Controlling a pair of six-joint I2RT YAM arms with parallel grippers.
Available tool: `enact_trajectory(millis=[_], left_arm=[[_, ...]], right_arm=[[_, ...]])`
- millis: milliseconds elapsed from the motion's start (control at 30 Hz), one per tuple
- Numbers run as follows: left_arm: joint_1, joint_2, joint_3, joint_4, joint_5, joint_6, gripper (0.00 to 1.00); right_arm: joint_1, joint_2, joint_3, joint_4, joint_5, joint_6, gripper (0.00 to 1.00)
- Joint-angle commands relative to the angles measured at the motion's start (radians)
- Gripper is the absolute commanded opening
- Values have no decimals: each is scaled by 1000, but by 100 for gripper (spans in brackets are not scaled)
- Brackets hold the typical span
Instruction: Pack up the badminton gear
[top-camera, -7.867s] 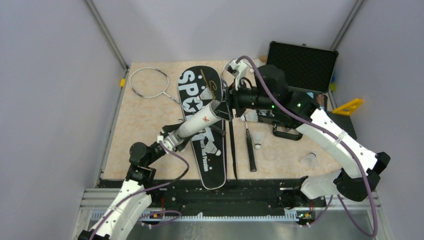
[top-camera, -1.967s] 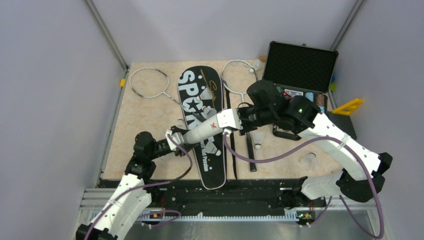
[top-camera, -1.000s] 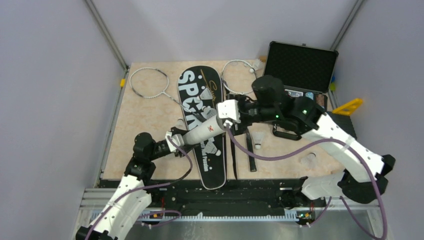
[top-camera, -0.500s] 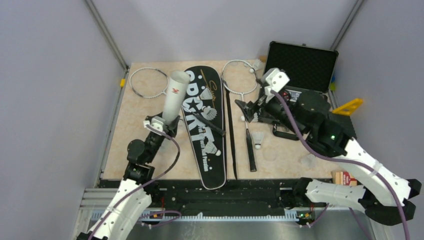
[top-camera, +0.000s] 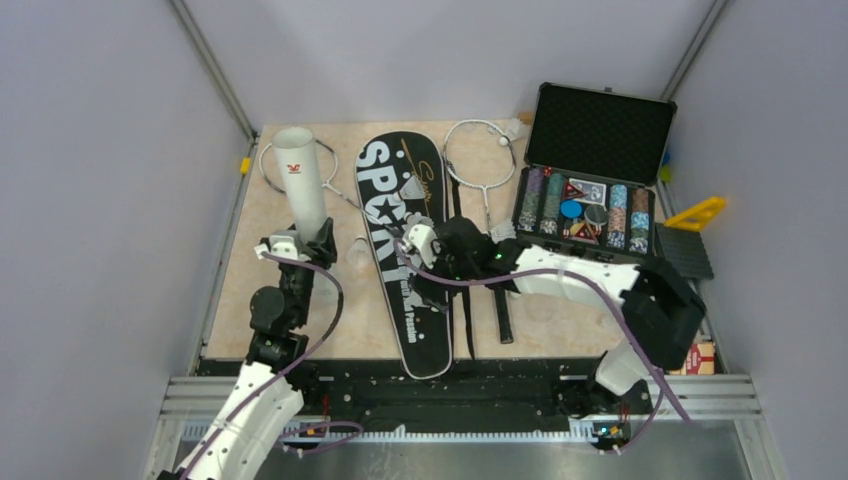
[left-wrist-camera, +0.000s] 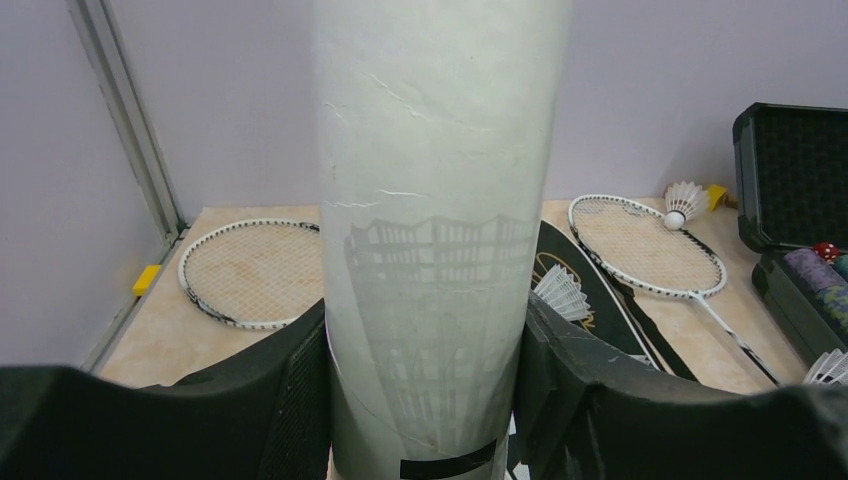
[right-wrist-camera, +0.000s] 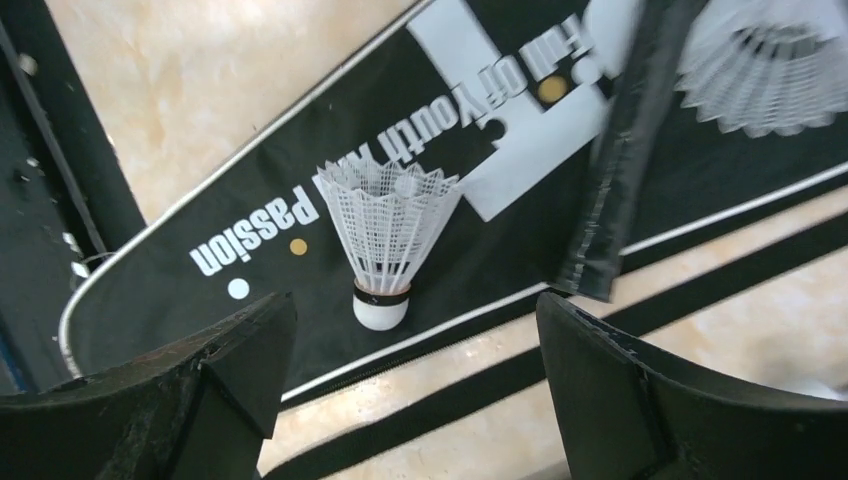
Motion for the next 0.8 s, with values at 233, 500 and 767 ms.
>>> enact_trajectory(millis=[233,500,767], left_arm=[[0,54,6,112,-3,-41,32],[-1,62,5,114,74,-40,32],[-1,48,-1,115,159,-34,32]], right_arm=[[109,260,45,171,95,-38,90],[120,195,23,308,241,75,67],[119,-51,-40,331,322,195,44]])
